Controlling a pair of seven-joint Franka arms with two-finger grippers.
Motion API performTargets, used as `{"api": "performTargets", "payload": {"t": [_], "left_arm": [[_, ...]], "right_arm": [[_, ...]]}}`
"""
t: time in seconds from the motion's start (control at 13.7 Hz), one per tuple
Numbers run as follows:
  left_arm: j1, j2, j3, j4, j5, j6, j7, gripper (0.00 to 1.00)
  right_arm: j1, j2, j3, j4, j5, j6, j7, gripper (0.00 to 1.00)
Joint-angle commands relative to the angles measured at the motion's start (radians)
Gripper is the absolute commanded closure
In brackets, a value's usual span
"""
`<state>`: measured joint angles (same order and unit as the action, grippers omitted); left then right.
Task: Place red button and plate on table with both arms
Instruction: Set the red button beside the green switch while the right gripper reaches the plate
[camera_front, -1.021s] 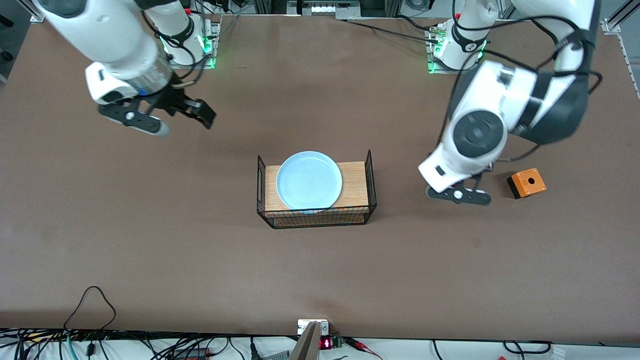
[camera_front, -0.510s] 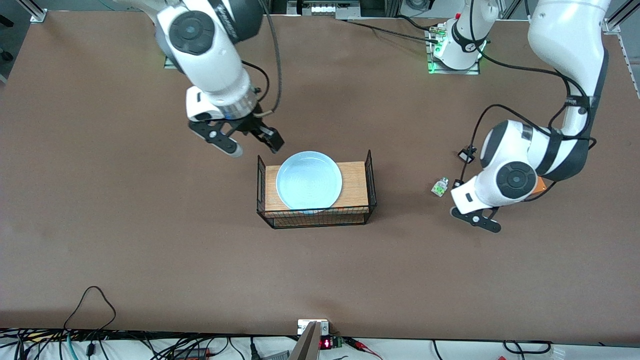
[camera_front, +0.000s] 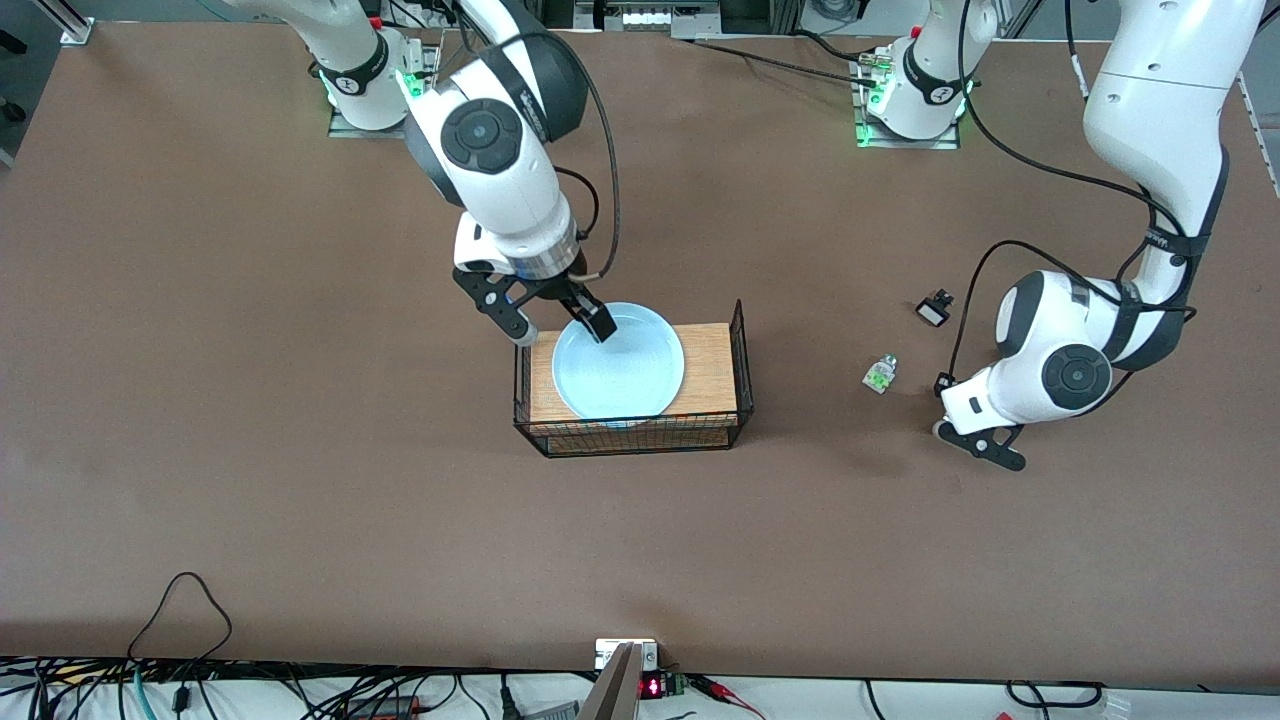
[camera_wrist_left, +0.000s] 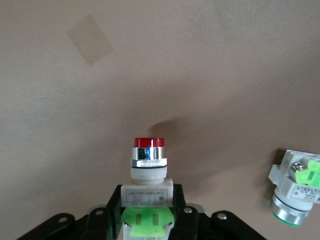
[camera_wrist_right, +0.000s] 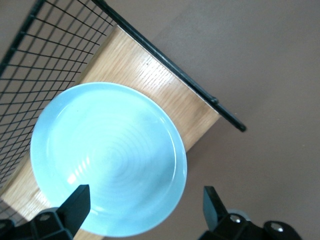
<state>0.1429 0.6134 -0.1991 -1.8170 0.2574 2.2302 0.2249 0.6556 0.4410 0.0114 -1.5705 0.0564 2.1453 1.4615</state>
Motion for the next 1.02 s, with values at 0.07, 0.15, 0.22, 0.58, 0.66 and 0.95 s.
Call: {"api": "performTargets", "payload": {"t": [0.07,0.15,0.22,0.58,0.66,0.95], "left_arm": [[0.011,-0.032,-0.017,-0.007,0.000,-0.021,0.019,0.00],[0.004,-0.050,-0.019,0.007,0.000,-0.059,0.010,0.00],[0.006,-0.070,-0.035,0.027,-0.009,-0.104,0.008,0.00],[0.006,-0.214,-0.075,0.204,-0.046,-0.436,0.004,0.00],[0.009,-0.231,-0.094,0.261,-0.068,-0.505,0.004,0.00],[-0.029,-0.251,-0.108,0.470,-0.086,-0.757,-0.063,0.00]], "right_arm": [[-0.008,0.050,-0.013,0.030,0.010,0.010,0.019,0.00],[-0.013,0.050,-0.016,0.029,0.011,0.005,0.016,0.00],[-0.022,0.051,-0.016,0.026,0.013,-0.001,0.016,0.00],[-0.010,0.085,-0.016,0.021,0.013,-0.002,0.059,0.02],[-0.008,0.093,-0.014,0.021,0.013,-0.002,0.062,0.03],[-0.005,0.096,-0.011,0.021,0.013,-0.019,0.059,0.23]]}}
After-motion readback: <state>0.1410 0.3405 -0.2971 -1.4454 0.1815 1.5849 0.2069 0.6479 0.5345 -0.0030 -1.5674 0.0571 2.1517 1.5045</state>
